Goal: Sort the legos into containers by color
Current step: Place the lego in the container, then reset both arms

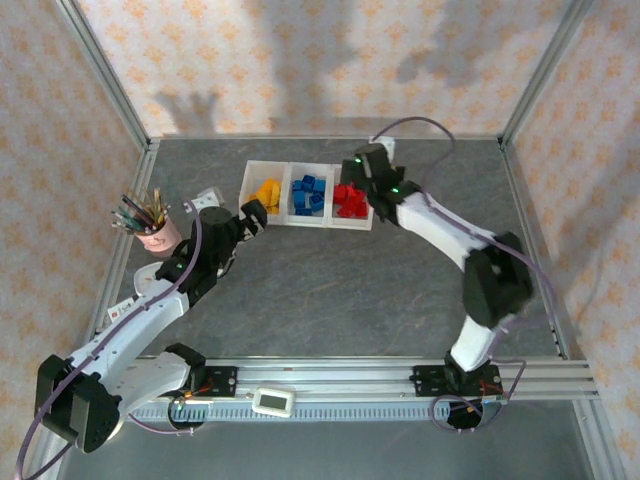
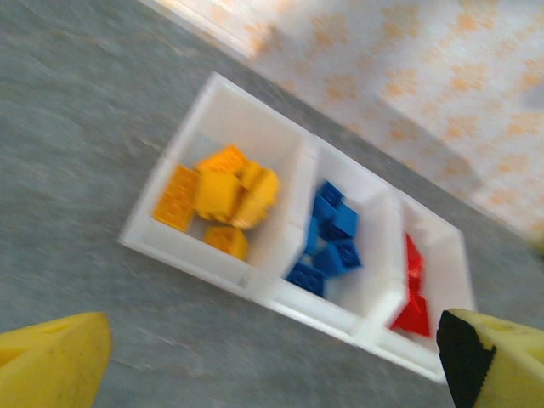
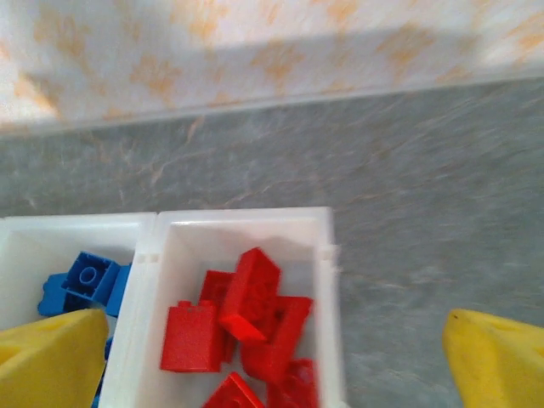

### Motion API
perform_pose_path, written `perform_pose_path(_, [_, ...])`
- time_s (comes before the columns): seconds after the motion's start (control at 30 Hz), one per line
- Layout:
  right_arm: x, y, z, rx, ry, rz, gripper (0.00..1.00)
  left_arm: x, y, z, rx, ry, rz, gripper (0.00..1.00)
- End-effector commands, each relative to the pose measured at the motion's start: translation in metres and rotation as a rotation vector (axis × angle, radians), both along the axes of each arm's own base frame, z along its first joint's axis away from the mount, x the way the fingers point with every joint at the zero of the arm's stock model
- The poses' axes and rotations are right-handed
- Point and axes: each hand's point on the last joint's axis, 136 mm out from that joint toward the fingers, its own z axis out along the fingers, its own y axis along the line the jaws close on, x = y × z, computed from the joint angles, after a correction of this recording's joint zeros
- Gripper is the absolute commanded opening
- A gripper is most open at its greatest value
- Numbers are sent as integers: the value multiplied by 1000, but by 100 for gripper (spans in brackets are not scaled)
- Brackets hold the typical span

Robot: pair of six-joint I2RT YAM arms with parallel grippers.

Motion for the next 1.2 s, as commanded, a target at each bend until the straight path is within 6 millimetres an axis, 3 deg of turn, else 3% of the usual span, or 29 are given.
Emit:
perform_pose_path(0.0, [-25,-73,28,-13,-140,-186,100,4,49,2,200,-66,168,99])
perform_pose_path(0.13, [-57,-174,-3,-73,-191,-419,100,2,97,-24,359,-64,330,99])
perform_pose_path(0.23, [-77,-226,-30,-125,-200,-566,100,2,115,-37,437,-95,384,99])
perform_pose_path(0.3, [-86,-242,-49,-145,-205,-602,100,4,122,-48,464,-82,382,99])
perform_pose_path(0.4, [-84,-243,-82,-165,-180,-568,100,16,123,-44,525,-105,361,99])
perform_pose_path(0.5, [-84,-236,-101,-151,-209,-508,100,13,124,-50,578,-184,344,99])
perform_pose_path(0.6, [-82,-226,-87,-97,-306,-431,100,18,114,-55,611,-256,270,99])
perform_pose_path(0.73, [-82,-214,-93,-41,-338,-315,100,27,112,-67,645,-254,244,100])
perform_pose_path(0.83, [-100,-200,-91,-34,-428,-219,100,22,106,-69,584,-305,138,100])
perform_pose_path(0.9, [-96,-204,-92,-35,-419,-244,100,13,106,-66,565,-378,126,100])
perform_pose_path(0.97, [-93,-207,-95,-26,-397,-257,100,19,105,-73,573,-352,112,100])
perform_pose_path(1.03, [-94,-208,-93,-26,-404,-257,100,32,114,-84,544,-255,131,100])
perform_pose_path(1.17, [-93,-205,-96,-27,-388,-240,100,20,135,-79,519,-280,255,100])
